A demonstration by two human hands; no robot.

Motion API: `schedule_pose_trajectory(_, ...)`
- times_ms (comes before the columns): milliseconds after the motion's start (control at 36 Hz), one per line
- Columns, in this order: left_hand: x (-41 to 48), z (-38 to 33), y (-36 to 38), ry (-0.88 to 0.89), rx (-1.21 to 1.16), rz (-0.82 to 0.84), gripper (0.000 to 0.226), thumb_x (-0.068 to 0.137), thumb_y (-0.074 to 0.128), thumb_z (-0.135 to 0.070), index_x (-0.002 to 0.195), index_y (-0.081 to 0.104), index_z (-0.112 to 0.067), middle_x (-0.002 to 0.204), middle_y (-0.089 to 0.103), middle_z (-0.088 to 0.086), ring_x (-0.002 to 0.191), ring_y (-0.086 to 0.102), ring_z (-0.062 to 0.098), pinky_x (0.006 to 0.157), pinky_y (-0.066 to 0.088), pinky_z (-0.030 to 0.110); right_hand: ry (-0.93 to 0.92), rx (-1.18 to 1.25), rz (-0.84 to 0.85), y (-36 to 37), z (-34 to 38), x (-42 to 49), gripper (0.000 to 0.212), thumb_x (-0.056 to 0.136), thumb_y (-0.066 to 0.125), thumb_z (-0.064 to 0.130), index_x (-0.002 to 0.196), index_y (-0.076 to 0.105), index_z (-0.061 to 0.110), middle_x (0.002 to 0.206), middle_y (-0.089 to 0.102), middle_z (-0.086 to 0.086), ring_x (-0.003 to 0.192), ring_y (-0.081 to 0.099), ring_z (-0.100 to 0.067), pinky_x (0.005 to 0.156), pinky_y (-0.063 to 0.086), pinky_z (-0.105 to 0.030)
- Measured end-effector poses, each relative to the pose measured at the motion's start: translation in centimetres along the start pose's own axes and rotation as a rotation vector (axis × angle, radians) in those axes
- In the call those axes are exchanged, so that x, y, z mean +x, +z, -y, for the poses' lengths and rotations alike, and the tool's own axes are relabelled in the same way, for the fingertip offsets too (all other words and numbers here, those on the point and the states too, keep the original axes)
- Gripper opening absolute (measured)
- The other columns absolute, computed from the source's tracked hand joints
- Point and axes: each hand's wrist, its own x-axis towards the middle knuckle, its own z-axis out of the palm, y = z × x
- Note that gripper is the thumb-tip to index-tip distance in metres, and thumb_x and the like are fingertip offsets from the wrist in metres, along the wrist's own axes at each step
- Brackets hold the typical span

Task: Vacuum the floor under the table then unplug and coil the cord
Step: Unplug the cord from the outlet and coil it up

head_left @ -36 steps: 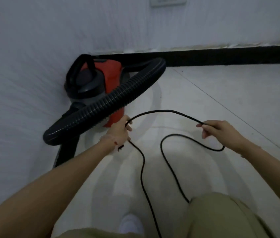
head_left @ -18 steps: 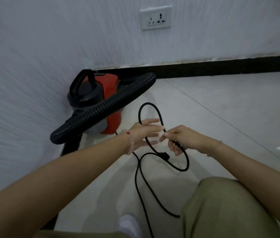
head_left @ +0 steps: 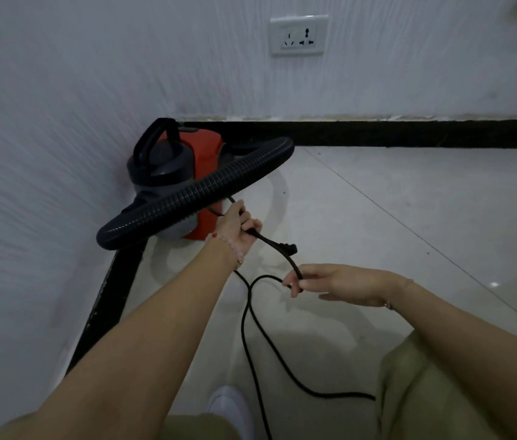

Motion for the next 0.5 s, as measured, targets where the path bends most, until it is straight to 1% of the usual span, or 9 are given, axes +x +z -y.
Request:
schedule_pose_trajectory(56,-0.1,0.2,-0.7,-0.029,-0.082,0.007,0.036,0.098,0.044,-0.013,0.063,0.038,-0.013,0.034,0.028,-0.007,0.024,0.022,0.005,0.034,0.034,0.013,-0.03,-0.143,0.026,0.1,-0.7,0.5,0.017,0.1,0.045,0.018,0.109,0.059,0.023,0.118,0.058,0.01,0.111,0.049,0.002,0.088,0.035,-0.003)
schedule_pose_trajectory(83,-0.1,0.4,-1.0,-0.055,-0.115,0.017,0.036,0.098,0.043,-0.014,0.063,0.039,-0.013,0.034,0.029,-0.006,0.024,0.023,0.005,0.032,0.033,0.013,-0.043,-0.225,0.037,0.4,-1.0,0.9,0.016,0.099,0.048,0.016,0.106,0.061,0.022,0.118,0.059,0.007,0.11,0.051,-0.002,0.087,0.035,0.0)
schedule_pose_trajectory(167,-0.6,1.1,-1.7,-0.158,-0.169,0.079,0.037,0.099,0.042,-0.017,0.062,0.038,-0.014,0.033,0.033,-0.006,0.023,0.027,0.005,0.032,0.034,0.012,-0.053,-0.505,-0.012,1.1,-2.7,2.6,0.01,0.094,0.056,0.02,0.098,0.066,0.021,0.118,0.064,0.0,0.109,0.055,-0.012,0.094,0.039,-0.015)
schedule_pose_trajectory(250,-1.2,1.8,-2.4,-0.252,-0.157,0.138,0.038,0.098,0.043,-0.017,0.061,0.036,-0.014,0.033,0.034,-0.006,0.022,0.029,0.004,0.031,0.036,0.012,-0.011,-0.816,-0.103,1.2,-4.3,4.1,0.019,0.093,0.056,0.028,0.108,0.065,0.023,0.126,0.057,0.004,0.113,0.054,-0.016,0.096,0.041,-0.027)
schedule_pose_trajectory(306,-1.7,1.9,-2.9,-0.295,-0.161,0.174,0.037,0.098,0.042,-0.017,0.062,0.036,-0.015,0.033,0.034,-0.005,0.022,0.03,0.004,0.03,0.036,0.012,0.015,-0.919,-0.13,1.0,-5.0,4.6,0.024,0.095,0.052,0.025,0.118,0.06,0.022,0.138,0.049,-0.001,0.12,0.051,-0.023,0.098,0.039,-0.027)
schedule_pose_trajectory(389,-2.2,1.3,-3.7,-0.291,-0.19,0.19,0.035,0.098,0.042,-0.017,0.063,0.037,-0.015,0.033,0.035,-0.005,0.022,0.031,0.005,0.03,0.034,0.01,0.038,-0.871,-0.28,0.2,-5.5,5.0,0.029,0.096,0.05,0.016,0.123,0.059,0.015,0.15,0.031,-0.006,0.123,0.049,-0.027,0.097,0.037,-0.024)
schedule_pose_trajectory(417,-2.2,1.0,-4.0,-0.272,-0.204,0.181,0.034,0.098,0.043,-0.017,0.064,0.038,-0.014,0.034,0.036,-0.005,0.022,0.031,0.005,0.03,0.033,0.009,0.072,-0.804,-0.316,-0.1,-5.5,5.2,0.028,0.096,0.05,0.016,0.123,0.059,0.012,0.149,0.033,-0.009,0.126,0.048,-0.027,0.097,0.038,-0.026)
schedule_pose_trajectory(444,-2.2,0.5,-4.4,-0.253,-0.218,0.167,0.034,0.098,0.043,-0.017,0.064,0.039,-0.014,0.035,0.036,-0.005,0.022,0.031,0.005,0.03,0.032,0.009,0.101,-0.69,-0.343,-0.3,-5.4,5.2,0.025,0.096,0.051,0.016,0.119,0.061,0.01,0.141,0.044,-0.012,0.123,0.05,-0.027,0.092,0.041,-0.027)
schedule_pose_trajectory(500,-2.3,-0.2,-5.1,-0.223,-0.248,0.133,0.033,0.097,0.045,-0.016,0.065,0.04,-0.012,0.036,0.038,-0.004,0.022,0.031,0.004,0.03,0.032,0.009,0.162,-0.266,-0.35,-0.3,-4.6,5.0,0.015,0.096,0.051,0.011,0.105,0.063,0.008,0.113,0.061,-0.014,0.099,0.059,-0.026,0.072,0.046,-0.027)
